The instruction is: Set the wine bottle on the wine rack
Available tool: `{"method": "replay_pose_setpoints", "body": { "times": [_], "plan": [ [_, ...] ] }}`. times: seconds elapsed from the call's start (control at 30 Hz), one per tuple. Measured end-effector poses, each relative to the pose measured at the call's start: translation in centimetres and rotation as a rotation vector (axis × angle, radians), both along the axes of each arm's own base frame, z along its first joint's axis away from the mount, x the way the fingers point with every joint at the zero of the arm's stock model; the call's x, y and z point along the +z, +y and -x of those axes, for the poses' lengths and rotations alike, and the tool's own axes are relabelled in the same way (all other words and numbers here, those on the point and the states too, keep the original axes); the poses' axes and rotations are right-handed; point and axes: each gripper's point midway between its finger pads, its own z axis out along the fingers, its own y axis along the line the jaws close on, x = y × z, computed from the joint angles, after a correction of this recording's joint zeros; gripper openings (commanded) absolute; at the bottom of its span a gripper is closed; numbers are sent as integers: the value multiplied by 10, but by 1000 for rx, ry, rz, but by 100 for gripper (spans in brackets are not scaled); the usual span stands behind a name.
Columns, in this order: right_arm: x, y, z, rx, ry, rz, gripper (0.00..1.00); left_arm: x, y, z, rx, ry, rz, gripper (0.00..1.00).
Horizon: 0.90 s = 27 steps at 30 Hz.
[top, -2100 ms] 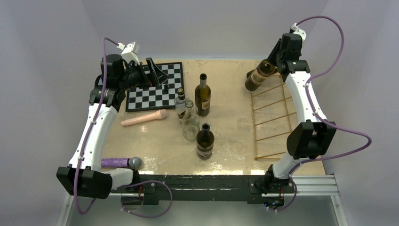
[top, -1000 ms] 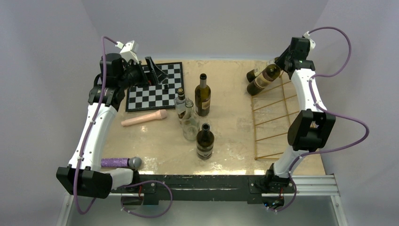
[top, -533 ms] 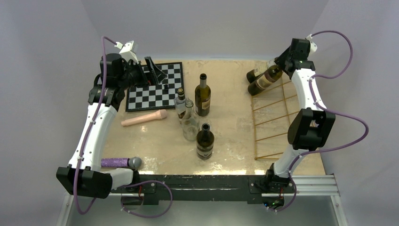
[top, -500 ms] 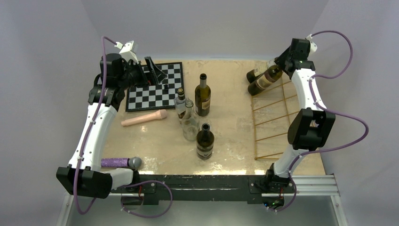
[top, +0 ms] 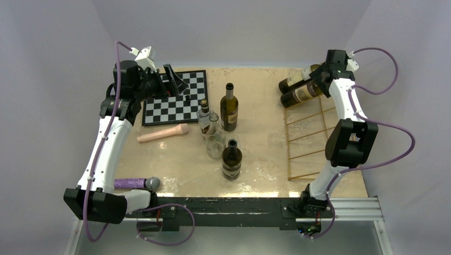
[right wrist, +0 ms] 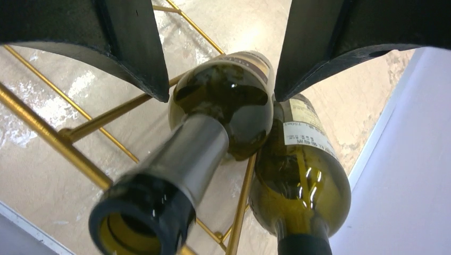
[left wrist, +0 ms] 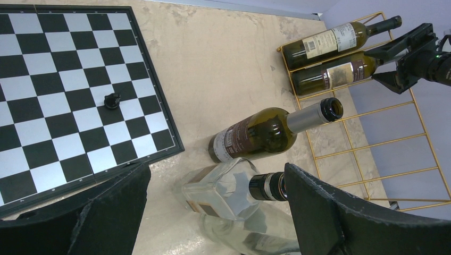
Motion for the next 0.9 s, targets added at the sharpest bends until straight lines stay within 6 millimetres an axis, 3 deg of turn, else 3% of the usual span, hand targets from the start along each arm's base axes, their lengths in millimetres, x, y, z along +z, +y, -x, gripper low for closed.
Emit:
{"method": "replay_pose_setpoints", "body": {
  "times": [0.3,0.5,0.77,0.9],
  "plan": [
    [-6,6,7,-8,37,-6,80,0,0,0,0,0,0,99],
    [2,9,19,54,54,57,82,0,-1,1,-5,0,3,99],
    [70,45,28,308,-61,190,85,3,-2,2,-12,0,3,99],
    [111,77,38,508,-179,184,86,13,-3,3,-21,-21,8,99]
  ]
}}
